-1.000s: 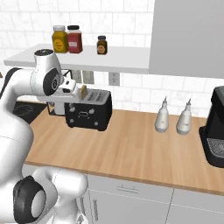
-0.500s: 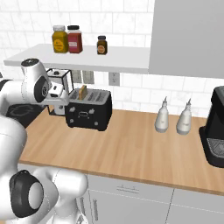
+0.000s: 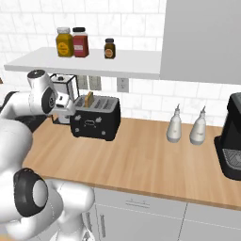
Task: Start the toaster. Once the lever pops up, take the bread to the plate on the dining counter.
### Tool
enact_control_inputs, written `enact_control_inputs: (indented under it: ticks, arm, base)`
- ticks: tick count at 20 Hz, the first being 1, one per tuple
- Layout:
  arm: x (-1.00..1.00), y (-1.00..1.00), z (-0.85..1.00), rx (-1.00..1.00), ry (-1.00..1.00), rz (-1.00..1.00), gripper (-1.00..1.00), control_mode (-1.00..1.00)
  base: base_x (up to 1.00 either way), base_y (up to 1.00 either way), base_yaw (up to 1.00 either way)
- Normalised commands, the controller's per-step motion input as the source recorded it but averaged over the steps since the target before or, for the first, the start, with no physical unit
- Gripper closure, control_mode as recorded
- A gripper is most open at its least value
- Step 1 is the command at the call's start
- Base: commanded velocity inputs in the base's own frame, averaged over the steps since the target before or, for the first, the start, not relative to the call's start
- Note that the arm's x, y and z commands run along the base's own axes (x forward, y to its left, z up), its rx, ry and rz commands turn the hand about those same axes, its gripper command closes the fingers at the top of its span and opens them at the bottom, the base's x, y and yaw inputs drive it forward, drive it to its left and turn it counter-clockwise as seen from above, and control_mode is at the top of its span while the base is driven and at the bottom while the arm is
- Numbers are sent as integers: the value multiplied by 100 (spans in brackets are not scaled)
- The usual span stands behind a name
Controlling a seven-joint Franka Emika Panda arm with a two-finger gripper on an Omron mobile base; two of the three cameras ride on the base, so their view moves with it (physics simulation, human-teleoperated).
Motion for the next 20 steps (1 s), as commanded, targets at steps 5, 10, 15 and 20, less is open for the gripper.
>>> enact_control_inputs:
  ticks: [5,10,15,20]
  arm:
    - [46,8,-24,0,1,0,-100,-100]
    - [47,5,-27,0,1,0,-100,-100]
    - [37,6,-30,-1,0,0,-100,-100]
    - [34,10,-29,-1,0,0,-100,-100]
  base:
    - [0,0,0]
    - [0,0,0]
    - [0,0,0]
    - [0,0,0]
